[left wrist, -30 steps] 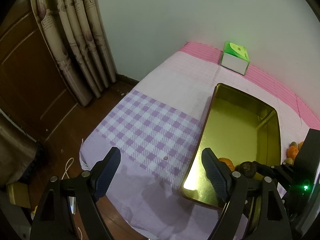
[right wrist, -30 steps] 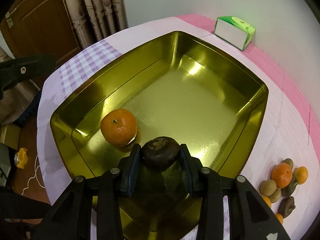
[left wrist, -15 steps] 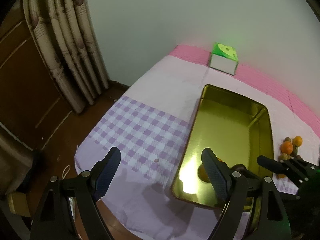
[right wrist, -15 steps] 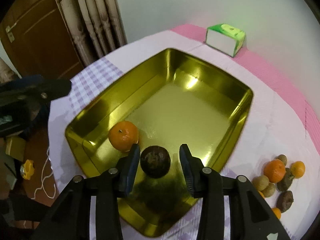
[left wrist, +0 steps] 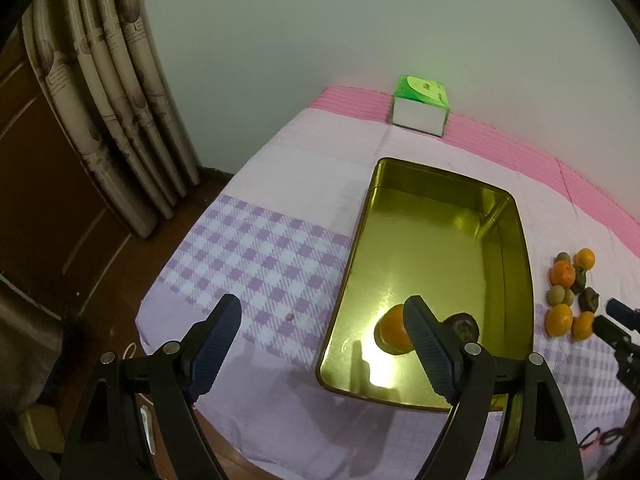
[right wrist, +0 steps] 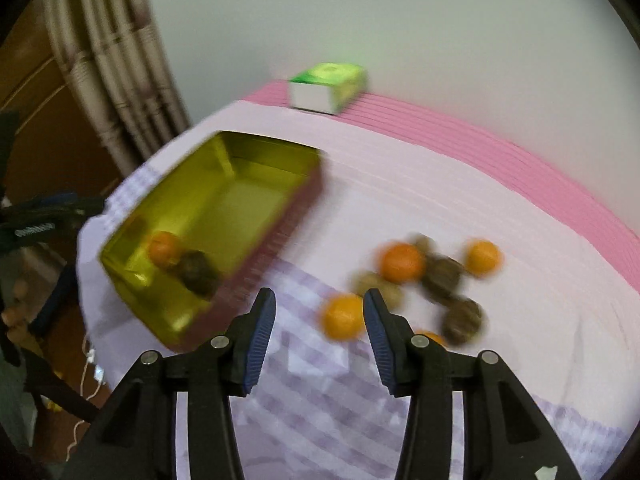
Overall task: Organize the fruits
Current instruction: 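Open the right gripper over the tin and move back to the fruits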
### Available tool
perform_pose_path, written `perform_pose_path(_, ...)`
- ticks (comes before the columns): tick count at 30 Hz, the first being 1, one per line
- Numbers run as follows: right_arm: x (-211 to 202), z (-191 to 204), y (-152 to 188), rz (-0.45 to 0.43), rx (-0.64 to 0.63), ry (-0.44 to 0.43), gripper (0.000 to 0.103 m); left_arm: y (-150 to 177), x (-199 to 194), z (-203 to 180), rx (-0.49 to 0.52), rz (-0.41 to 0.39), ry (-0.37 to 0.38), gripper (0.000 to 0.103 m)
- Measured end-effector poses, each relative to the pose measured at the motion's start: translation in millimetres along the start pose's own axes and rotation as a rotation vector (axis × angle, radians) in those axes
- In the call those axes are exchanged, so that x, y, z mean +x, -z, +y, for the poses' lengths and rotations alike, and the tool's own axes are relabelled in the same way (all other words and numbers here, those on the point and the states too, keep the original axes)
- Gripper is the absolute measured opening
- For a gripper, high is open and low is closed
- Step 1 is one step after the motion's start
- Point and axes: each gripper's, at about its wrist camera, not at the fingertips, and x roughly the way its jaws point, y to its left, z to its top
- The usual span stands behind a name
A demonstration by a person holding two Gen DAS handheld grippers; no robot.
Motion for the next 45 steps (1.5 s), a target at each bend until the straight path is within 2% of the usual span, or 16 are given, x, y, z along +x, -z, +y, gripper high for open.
perform_pose_path(5, 5, -32, 25, 0.043, 0.066, 0.03, 0.044, 0, 0, -4, 0.013, -0.003, -0.003, 0.083)
perform_pose_path(10, 18, -41, 40, 0.075, 0.097, 0.023, 0.044, 1, -1, -8, 0.028, -0.006, 0.0, 0.083)
perform_pose_path(20, 45, -43, 35, 0.077, 0.112, 0.032, 0.044, 1, 1, -14, 0.049, 0.004, 0.02, 0.083)
perform_pose_path(30, 56, -45, 32, 0.067, 0.11, 0.017, 0.042, 5, -2, -32, 0.114, -0.005, 0.027, 0.083)
perform_pose_path(36, 54, -47, 34, 0.06, 0.113, 0.01, 0.041, 9, -12, -65, 0.192, -0.019, 0.06, 0.083)
perform_pose_path(45, 39, -75, 48, 0.06, 0.154, 0.065, 0.041, 17, -15, -146, 0.308, 0.005, 0.205, 0.083)
